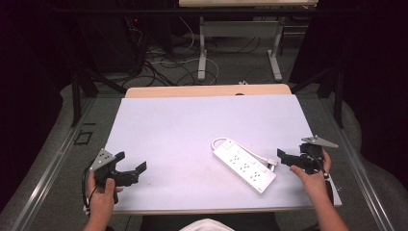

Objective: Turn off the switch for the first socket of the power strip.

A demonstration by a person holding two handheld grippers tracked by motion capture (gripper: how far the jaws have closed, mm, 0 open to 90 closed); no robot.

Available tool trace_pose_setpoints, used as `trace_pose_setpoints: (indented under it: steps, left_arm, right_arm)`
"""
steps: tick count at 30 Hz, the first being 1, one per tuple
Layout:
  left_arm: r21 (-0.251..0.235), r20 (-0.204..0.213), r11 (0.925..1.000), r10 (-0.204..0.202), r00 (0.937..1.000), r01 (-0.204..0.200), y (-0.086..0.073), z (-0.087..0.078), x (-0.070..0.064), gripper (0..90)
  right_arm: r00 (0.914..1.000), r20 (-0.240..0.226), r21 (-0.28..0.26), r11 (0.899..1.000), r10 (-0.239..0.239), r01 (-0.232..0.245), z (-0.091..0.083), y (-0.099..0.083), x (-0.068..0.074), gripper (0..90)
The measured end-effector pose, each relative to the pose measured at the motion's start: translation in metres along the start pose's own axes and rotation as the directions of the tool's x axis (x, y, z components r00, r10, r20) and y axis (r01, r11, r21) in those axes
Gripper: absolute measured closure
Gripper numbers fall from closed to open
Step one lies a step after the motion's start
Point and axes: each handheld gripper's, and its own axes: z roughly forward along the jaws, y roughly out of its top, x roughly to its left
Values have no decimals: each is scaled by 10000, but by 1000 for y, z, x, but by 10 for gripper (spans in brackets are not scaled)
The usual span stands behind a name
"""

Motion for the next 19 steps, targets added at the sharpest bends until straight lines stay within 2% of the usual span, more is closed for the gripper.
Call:
trace_pose_setpoints:
  steps: [7, 13, 19]
  left_arm:
    - [27, -21, 10000, 2, 10000, -2, 0, 0, 1, 6]
    - [84, -3, 10000, -10, 10000, 10, 0, 1, 1, 6]
    - [118, 32, 9999, 24, 10000, -24, 0, 2, 2, 6]
  right_arm:
    - [10000, 48, -93, 9999, -81, 81, 5, -8, -6, 26]
    - [10000, -76, -82, 10000, 14, -14, 5, -11, -5, 27]
    - [10000, -5, -214, 9997, 89, -89, 4, -11, -3, 27]
